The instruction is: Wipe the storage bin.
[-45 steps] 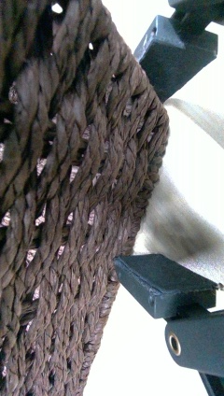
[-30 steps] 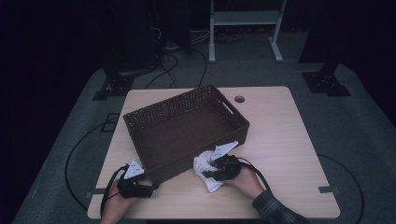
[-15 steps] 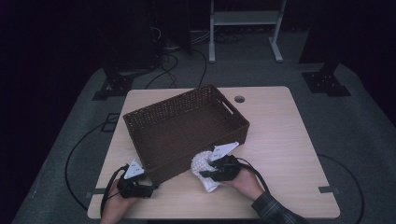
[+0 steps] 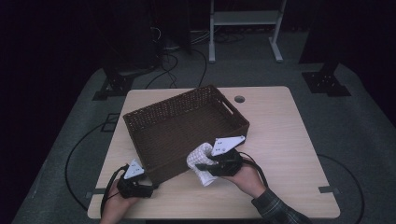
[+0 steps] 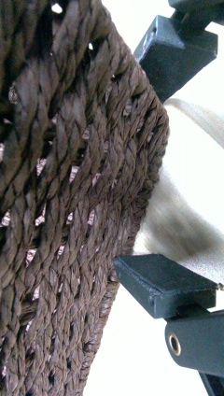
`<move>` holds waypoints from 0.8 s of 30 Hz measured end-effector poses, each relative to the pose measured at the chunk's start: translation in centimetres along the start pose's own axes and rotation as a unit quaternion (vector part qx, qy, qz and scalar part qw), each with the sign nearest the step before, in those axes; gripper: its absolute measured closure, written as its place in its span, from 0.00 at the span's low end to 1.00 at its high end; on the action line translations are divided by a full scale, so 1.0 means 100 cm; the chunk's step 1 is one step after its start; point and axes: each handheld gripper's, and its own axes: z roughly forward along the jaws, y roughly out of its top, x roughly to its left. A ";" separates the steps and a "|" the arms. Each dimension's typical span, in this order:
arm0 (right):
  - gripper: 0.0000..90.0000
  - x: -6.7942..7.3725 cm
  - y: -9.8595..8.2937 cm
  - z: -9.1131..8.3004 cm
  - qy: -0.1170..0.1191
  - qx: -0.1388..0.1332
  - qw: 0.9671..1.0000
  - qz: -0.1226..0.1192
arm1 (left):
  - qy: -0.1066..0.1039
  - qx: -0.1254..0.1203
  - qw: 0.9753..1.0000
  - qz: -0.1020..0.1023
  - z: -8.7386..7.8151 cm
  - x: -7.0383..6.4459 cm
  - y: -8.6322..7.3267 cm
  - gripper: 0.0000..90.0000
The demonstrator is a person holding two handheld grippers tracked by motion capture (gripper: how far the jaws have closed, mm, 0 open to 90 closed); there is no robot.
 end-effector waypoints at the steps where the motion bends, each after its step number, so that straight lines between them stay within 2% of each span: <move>1: 0.80 0.001 0.002 -0.001 0.002 -0.003 1.000 0.000 | 0.000 0.000 1.000 0.000 0.000 0.000 0.000 0.19; 7: 0.80 0.004 0.002 0.010 0.011 0.011 1.000 -0.004 | 0.000 -0.001 1.000 -0.001 0.000 0.000 0.000 0.19; 12: 0.80 0.004 -0.009 0.031 0.023 0.037 0.999 0.000 | 0.000 -0.001 1.000 -0.001 0.000 0.000 0.000 0.19; 14: 0.80 0.002 -0.016 0.042 0.027 0.053 0.998 0.007 | 0.000 -0.003 1.000 -0.003 0.000 0.000 0.000 0.19; 16: 0.80 0.001 -0.018 0.045 0.029 0.058 0.998 0.010 | 0.000 -0.003 1.000 -0.003 0.000 0.000 0.000 0.19; 24: 0.80 -0.003 -0.037 0.074 0.038 0.101 0.994 0.026 | 0.001 -0.003 1.000 -0.002 0.000 0.000 0.000 0.19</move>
